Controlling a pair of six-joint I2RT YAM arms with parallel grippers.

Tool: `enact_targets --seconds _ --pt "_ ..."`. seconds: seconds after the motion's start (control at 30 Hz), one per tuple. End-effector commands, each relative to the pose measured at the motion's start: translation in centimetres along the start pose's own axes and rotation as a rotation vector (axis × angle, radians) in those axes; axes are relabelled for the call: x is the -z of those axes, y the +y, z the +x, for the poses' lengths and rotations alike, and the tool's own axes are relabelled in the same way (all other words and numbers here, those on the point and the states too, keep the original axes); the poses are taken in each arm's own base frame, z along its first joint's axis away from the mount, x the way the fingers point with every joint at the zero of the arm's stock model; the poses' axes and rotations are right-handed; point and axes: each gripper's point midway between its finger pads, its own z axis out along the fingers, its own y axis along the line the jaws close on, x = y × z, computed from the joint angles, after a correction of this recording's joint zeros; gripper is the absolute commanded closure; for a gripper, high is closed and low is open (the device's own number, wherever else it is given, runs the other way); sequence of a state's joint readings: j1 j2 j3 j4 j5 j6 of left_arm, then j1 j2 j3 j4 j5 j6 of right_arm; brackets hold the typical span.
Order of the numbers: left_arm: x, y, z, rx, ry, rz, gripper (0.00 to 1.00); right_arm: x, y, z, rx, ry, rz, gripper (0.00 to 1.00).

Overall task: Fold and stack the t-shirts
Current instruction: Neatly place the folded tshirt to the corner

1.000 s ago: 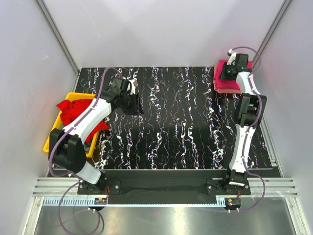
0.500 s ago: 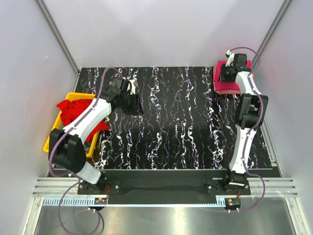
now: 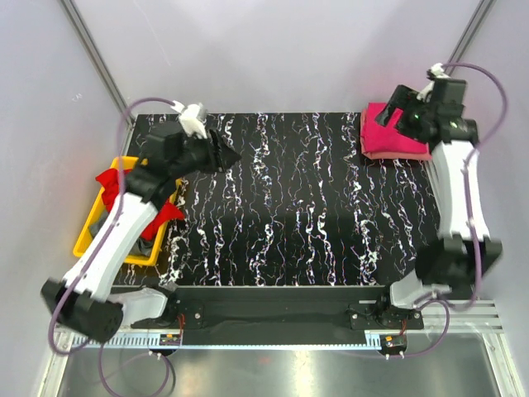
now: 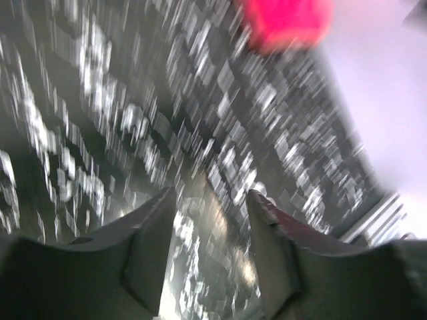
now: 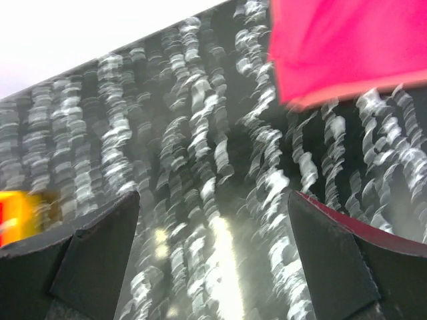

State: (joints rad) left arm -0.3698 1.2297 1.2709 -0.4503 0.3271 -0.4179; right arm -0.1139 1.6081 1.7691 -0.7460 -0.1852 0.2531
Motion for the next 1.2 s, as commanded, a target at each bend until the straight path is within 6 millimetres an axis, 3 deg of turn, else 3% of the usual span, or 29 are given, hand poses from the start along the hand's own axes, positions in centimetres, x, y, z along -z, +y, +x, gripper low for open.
enact_targets --seconds 0.0,0.03,0.1,0.13,0.2,0.23,0.3,0.47,0.57,0.6,0.63,0.7,0.73,0.77,0.8,0.83,0.9,0.93,0.97,1.0,1.03,1.1,1.17 --pt "3.8 -3.9 -5.6 -0.111 -0.248 0.124 0.39 4.9 1.6 7.5 -0.190 0.181 -0.058 0.00" --pt "4.3 -4.0 -5.8 -0.110 -0.258 0.117 0.31 7.5 2.1 8.0 -0.201 0.156 -0.077 0.00" --pt "5.3 -4.1 -5.5 -0.096 -0.257 0.113 0.27 9.1 1.9 10.0 -0.219 0.165 -0.078 0.00" --pt "5.4 -3.9 -5.1 -0.085 -0.253 0.105 0.22 9.5 1.5 12.1 -0.234 0.198 -0.069 0.00" --pt "6.2 -4.0 -4.7 -0.043 -0.265 0.111 0.15 12.0 1.8 12.8 -0.224 0.152 -0.098 0.00" --pt "5.9 -3.6 -3.6 -0.020 -0.247 0.108 0.03 13.0 1.5 13.5 -0.209 0.122 -0.095 0.00" --pt "6.2 -3.9 -3.1 0.001 -0.254 0.135 0.01 13.5 0.8 14.0 -0.199 0.095 -0.067 0.00" --pt "5.1 -3.2 0.3 0.001 -0.115 0.146 0.01 13.7 0.1 12.8 -0.107 0.005 -0.053 0.00" --pt "4.9 -3.0 1.4 -0.009 -0.078 0.159 0.01 11.1 -0.6 11.4 -0.114 -0.001 -0.015 0.00" --pt "4.8 -3.0 2.0 -0.009 -0.065 0.168 0.01 10.3 -0.8 10.0 -0.123 -0.027 0.004 0.00" --pt "4.8 -3.2 2.0 -0.016 -0.069 0.179 0.01 8.3 -1.3 9.9 -0.132 0.010 0.028 0.00" --pt "4.7 -3.0 2.3 -0.027 -0.057 0.175 0.01 6.5 -1.7 8.3 -0.145 -0.009 0.054 0.02" --pt "4.5 -2.6 2.3 -0.033 -0.052 0.158 0.02 4.5 -3.1 7.5 -0.156 -0.017 0.103 0.02" --pt "4.4 -1.9 2.7 -0.049 -0.036 0.130 0.02 3.6 -3.9 6.8 -0.163 -0.028 0.128 0.02" --pt "4.3 -1.6 2.6 -0.056 -0.036 0.109 0.02 2.9 -4.3 4.8 -0.170 -0.072 0.123 0.03" --pt "4.3 -1.4 2.8 -0.061 -0.025 0.103 0.02 1.1 -6.6 4.4 -0.197 -0.058 0.157 0.04" --pt "4.1 -1.4 3.1 -0.066 -0.015 0.110 0.02 -0.4 -8.1 1.3 -0.192 -0.120 0.166 0.10" --pt "4.1 -1.4 3.2 -0.067 -0.016 0.114 0.02 -2.7 -9.7 1.6 -0.198 -0.085 0.190 0.14" --pt "4.1 -1.4 3.3 -0.064 -0.014 0.118 0.02 -3.4 -11.0 0.8 -0.199 -0.089 0.210 0.19" --pt "3.9 -1.4 3.8 -0.062 -0.001 0.129 0.02 -3.8 -11.3 -1.2 -0.175 -0.123 0.207 0.32" --pt "3.9 -1.5 3.7 -0.063 -0.012 0.137 0.02 -6.2 -12.8 -0.6 -0.179 -0.088 0.225 0.37" --pt "3.7 -1.6 4.4 -0.052 0.002 0.154 0.02 -7.7 -13.9 -2.5 -0.156 -0.119 0.223 0.44" --pt "3.4 -1.8 4.6 -0.046 0.005 0.180 0.02 -10.5 -15.8 -2.0 -0.155 -0.092 0.248 0.45"
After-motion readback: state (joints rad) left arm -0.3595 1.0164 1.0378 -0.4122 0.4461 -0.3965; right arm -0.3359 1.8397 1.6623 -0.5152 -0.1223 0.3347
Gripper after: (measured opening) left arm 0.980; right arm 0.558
